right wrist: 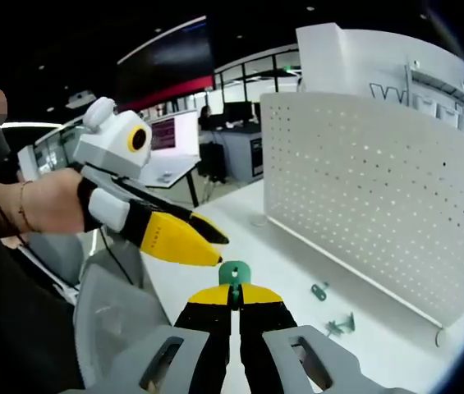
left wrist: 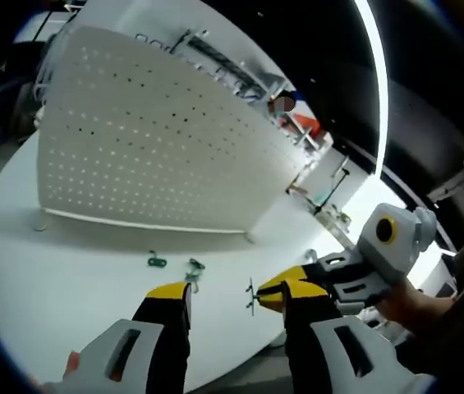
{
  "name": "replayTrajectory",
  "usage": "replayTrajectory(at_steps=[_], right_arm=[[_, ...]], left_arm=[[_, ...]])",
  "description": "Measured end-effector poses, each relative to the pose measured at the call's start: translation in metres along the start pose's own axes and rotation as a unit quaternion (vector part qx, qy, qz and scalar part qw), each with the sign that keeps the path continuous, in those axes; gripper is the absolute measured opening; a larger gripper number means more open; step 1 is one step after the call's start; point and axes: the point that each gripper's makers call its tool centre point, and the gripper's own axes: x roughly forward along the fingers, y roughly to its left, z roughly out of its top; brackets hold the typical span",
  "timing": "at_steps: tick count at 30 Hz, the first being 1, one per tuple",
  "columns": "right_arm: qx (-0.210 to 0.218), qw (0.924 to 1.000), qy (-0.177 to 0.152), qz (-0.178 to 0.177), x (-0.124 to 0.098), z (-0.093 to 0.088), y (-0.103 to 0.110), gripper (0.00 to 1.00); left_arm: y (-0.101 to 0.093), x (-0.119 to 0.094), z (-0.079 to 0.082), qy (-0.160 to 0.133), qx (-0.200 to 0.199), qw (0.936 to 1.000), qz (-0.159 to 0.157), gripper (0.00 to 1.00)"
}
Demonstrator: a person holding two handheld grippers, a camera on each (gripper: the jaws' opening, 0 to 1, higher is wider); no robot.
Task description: Insert the hook assembly into the mounting plate slot until the hook locks in place.
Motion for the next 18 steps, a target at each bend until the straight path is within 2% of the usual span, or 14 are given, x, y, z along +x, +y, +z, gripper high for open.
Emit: replayTrajectory(at_steps=[11,18], right_arm=[[0.003,0.9999,-0.002,-0.011,-0.001,0.001,-0.011,0.0],[0.004,0.9998,-0.004,-0.021,-0.001,0.002,-0.017,0.0]], left_arm=[[-0.017,0.001,-0.003,-0.005,0.051,0.9983,-0.028,0.79],[-0.028,0.002,-0.004,-0.01,0.071,0.9963,-0.048,0.91]])
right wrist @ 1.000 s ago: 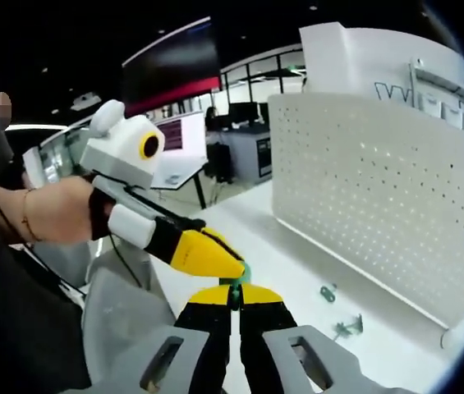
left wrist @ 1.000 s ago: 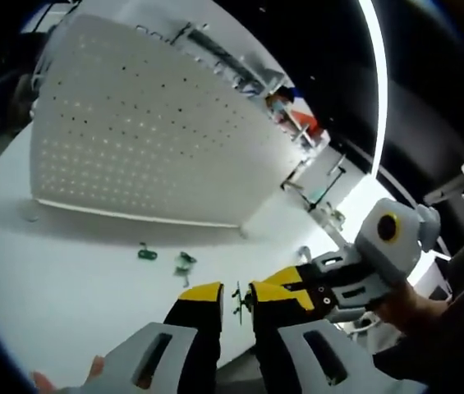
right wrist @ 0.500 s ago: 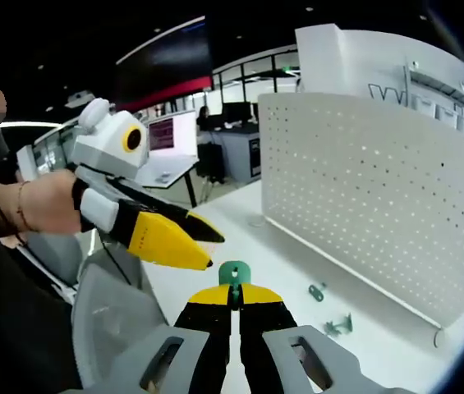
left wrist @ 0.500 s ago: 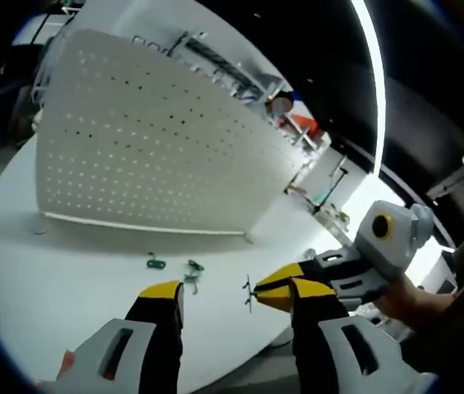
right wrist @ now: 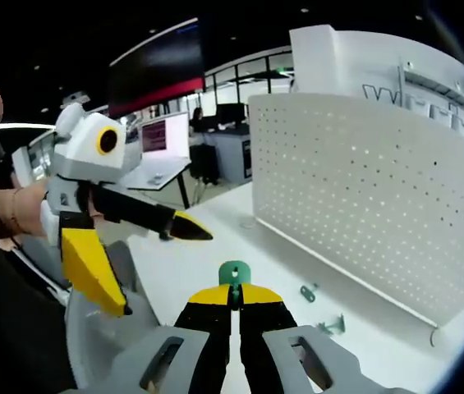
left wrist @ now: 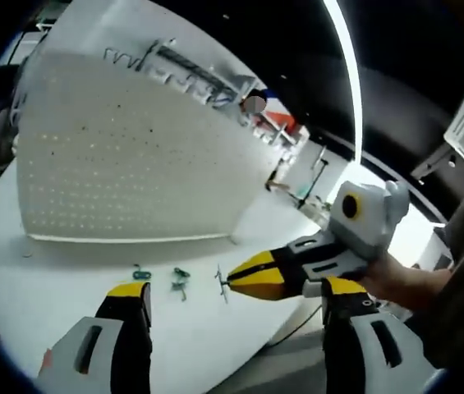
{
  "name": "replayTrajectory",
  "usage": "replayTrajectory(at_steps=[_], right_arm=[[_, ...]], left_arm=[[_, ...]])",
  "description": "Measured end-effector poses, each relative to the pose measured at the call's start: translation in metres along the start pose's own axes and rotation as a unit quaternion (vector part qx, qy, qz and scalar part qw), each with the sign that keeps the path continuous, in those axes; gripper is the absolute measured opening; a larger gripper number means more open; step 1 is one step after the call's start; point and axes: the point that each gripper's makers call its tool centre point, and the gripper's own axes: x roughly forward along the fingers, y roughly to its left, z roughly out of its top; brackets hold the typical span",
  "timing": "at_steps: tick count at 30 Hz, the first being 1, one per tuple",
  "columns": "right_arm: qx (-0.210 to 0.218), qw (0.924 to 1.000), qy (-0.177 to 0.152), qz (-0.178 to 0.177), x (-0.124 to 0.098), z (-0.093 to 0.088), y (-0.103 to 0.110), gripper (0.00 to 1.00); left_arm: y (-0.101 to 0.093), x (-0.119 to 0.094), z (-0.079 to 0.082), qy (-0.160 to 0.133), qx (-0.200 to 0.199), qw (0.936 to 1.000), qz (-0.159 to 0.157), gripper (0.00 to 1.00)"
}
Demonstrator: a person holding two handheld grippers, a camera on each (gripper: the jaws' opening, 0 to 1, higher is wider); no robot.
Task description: Insert the hook assembly into the mounting plate slot until the hook locks in place.
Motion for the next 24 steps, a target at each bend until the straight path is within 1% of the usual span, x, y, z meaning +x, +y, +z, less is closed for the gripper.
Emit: replayTrajectory(at_steps=[2,5,9,15,24], right_arm=[[0.001,1.0,-0.002,-0.003,0.0,0.001,-0.002,0.0],[-0.001,1.0,-0.004,-0.007,0.001,0.002,-0.004,0.0],[-0.003,0.9997,-0.01,-0.02,0.001,0.005,-0.012,0.0],[-0.001,0.9988,-0.024,-0.043,0.0,0.012,-0.028,0.0],[0.001,0.9952,-0.051,-0.084,-0.004,0.025,-0.052,0.0]], left_arm=[[-0.003,0.0,0.002,-0.006,0.008,0.9999,-0.006,0.94],[-0.005,-0.001,0.001,-0.007,0.013,0.9998,-0.011,0.96],[-0.006,-0.002,-0.001,-0.008,0.023,0.9997,-0.009,1.0],[-0.006,-0.005,-0.001,-0.009,0.027,0.9996,-0.01,1.0],[-0.002,-0.007,0.001,-0.013,0.027,0.9995,-0.003,1.0]])
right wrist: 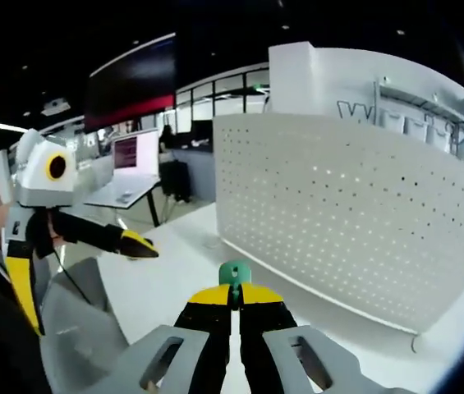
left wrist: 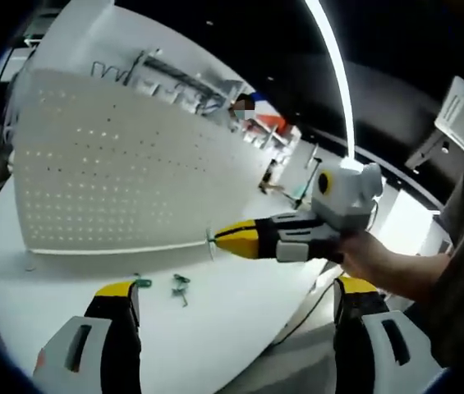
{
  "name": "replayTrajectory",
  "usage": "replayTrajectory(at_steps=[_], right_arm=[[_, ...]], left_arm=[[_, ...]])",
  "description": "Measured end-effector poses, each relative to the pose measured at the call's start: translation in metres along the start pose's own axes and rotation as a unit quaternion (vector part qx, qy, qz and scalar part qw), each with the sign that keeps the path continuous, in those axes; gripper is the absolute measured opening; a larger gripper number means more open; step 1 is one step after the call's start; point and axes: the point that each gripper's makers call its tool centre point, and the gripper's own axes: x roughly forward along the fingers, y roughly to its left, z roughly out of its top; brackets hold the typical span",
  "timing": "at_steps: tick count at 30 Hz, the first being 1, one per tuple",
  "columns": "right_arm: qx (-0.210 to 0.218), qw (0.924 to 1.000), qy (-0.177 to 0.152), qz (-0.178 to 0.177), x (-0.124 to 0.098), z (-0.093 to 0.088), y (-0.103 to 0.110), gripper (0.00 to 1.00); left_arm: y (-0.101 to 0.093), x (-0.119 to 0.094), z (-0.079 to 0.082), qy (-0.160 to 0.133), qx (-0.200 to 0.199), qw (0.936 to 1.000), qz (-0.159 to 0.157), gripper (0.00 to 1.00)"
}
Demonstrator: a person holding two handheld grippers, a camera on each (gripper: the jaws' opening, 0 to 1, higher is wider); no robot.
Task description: Insert the hook assembly into the mounting plate slot until the hook locks in place.
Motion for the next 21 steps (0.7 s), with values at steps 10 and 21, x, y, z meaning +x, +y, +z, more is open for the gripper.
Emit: replayTrajectory(at_steps=[10,21], right_arm=[[0.013,0.9958,-0.051,-0.074,-0.002,0.024,-0.042,0.0],[0.002,0.9832,-0.099,-0.153,-0.007,0.051,-0.091,0.0]], left_arm=[[0.007,-0.001,-0.001,-0.001,-0.005,1.0,0.009,1.0],[0.017,-0.002,-0.001,0.0,-0.008,0.9999,0.014,1.0]])
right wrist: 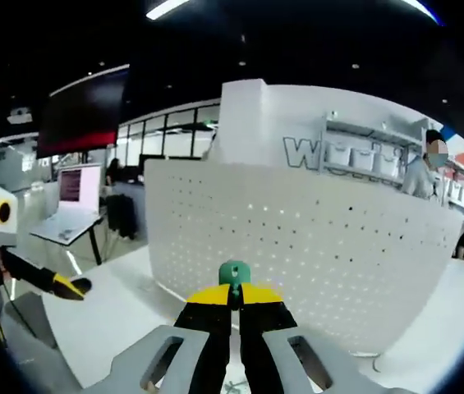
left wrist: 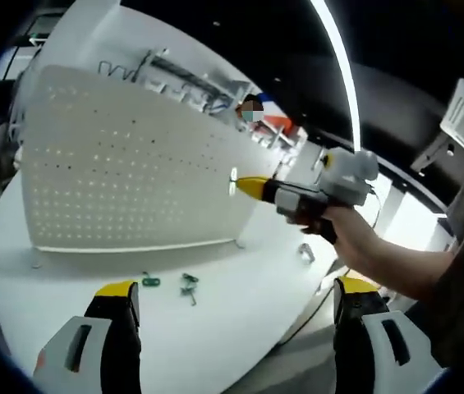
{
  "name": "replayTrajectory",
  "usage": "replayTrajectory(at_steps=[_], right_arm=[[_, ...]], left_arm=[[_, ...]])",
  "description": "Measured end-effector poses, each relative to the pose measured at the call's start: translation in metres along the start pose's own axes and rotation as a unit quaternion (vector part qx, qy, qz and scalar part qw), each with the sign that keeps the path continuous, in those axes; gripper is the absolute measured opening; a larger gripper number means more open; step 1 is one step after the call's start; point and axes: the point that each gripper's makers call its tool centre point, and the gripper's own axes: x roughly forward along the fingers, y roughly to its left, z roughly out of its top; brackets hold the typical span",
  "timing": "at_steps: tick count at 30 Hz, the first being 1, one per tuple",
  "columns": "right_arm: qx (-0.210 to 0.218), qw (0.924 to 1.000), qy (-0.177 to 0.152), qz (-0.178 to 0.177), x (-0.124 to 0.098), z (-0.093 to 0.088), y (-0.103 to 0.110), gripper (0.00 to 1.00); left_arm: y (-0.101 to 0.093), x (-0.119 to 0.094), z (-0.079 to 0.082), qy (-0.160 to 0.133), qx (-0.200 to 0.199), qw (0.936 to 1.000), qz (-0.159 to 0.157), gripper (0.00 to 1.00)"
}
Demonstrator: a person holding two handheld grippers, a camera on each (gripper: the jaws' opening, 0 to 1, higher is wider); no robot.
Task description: Insert the hook assembly into the mounting plate slot until the hook locks in place.
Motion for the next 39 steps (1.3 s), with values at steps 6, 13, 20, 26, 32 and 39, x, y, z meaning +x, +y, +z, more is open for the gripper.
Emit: replayTrajectory(at_steps=[6,13,20,26,32,39], right_arm=[[-0.002,0.9997,-0.011,-0.022,0.01,0.009,-0.017,0.0],[-0.014,0.998,-0.032,-0.053,0.024,0.025,-0.038,0.0],[-0.015,0.9957,-0.051,-0.076,0.034,0.038,-0.055,0.0],[-0.019,0.9937,-0.066,-0.089,0.043,0.048,-0.065,0.0],[-0.009,0.9915,-0.083,-0.099,0.055,0.058,-0.074,0.0],[-0.001,0.9883,-0.096,-0.119,0.067,0.064,-0.088,0.0]], left_arm=[[0.002,0.0,0.0,0.002,-0.001,1.0,0.001,1.0],[0.007,-0.001,0.0,0.002,-0.002,1.0,0.006,0.99],[0.011,-0.004,0.0,0.001,-0.006,0.9999,0.011,0.99],[0.015,-0.004,0.001,0.002,-0.007,0.9999,0.014,0.98],[0.016,-0.003,0.002,0.002,-0.007,0.9999,0.016,0.98],[0.021,-0.006,0.004,0.001,-0.009,0.9997,0.021,0.98]])
